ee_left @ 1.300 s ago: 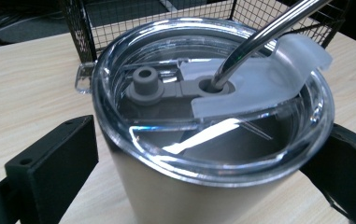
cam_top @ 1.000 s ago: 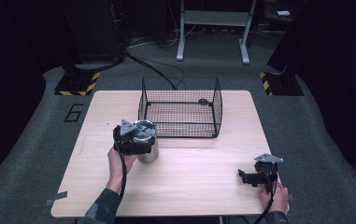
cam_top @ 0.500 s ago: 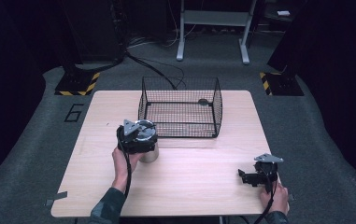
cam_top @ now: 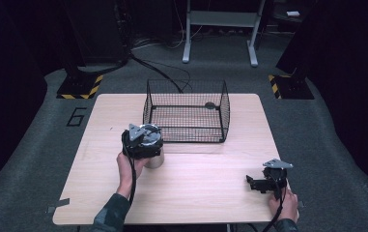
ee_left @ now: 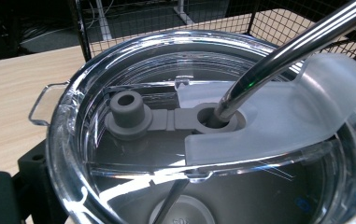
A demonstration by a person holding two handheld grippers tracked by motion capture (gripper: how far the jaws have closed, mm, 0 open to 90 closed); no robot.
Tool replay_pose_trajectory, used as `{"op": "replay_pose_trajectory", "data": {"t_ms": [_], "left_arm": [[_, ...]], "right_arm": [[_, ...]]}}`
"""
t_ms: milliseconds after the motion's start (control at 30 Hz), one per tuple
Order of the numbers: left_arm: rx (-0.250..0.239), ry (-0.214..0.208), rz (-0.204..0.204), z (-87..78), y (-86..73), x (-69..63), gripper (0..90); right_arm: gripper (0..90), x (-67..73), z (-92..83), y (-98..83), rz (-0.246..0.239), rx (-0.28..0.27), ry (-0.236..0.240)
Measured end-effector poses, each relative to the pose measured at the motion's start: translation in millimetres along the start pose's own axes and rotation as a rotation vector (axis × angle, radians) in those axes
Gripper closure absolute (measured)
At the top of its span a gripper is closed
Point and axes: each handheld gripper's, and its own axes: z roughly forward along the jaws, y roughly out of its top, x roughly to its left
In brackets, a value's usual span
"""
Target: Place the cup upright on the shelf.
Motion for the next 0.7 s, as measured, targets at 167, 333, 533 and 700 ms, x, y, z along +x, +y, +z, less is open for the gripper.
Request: {"op": "replay_pose_trajectory", "data": {"t_ms": [167, 333, 533, 700], "left_arm": [[0.004, -0.006, 0.004, -0.6, 0.3, 0.7, 4.0], [0.006, -0.012, 0.012, -2.6, 0.8, 1.0, 4.1], [-0.001, -0.014, 0.024, -7.7, 3.0, 1.2, 4.1], [-0.006, -0.019, 0.032, -12.4, 5.0, 1.3, 4.1]], "right_arm": [[0.0, -0.1, -0.1, 0.0, -0.002, 0.001, 0.001], [0.0, -0.1, 0.0, 0.0, -0.001, 0.001, 0.001], [0.0, -0.1, -0.1, 0.0, -0.001, 0.001, 0.001], [0.0, 0.0, 0.0, 0.0, -0.001, 0.000, 0.000]]}}
